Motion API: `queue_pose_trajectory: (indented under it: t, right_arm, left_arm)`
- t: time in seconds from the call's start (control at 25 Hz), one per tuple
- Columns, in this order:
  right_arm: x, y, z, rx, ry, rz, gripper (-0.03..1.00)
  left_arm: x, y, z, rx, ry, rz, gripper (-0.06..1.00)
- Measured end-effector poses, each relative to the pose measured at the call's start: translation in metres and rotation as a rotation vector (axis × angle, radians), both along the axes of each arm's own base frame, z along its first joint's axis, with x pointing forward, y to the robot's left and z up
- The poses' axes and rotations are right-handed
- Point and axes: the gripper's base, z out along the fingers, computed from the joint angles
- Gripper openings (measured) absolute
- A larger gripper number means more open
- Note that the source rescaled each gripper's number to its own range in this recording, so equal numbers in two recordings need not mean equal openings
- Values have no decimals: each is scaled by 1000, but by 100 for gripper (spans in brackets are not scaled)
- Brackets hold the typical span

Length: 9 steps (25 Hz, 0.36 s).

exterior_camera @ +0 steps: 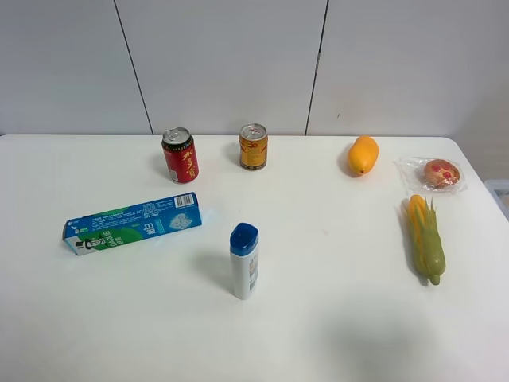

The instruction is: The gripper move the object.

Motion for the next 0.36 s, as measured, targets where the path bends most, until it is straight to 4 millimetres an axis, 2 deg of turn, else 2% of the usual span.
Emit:
queue_pose_trajectory:
  t: [0.36]
  right_arm:
    - [0, 0, 0, 0, 0, 0, 100]
  left_arm:
    - [0, 0, 0, 0, 0, 0, 100]
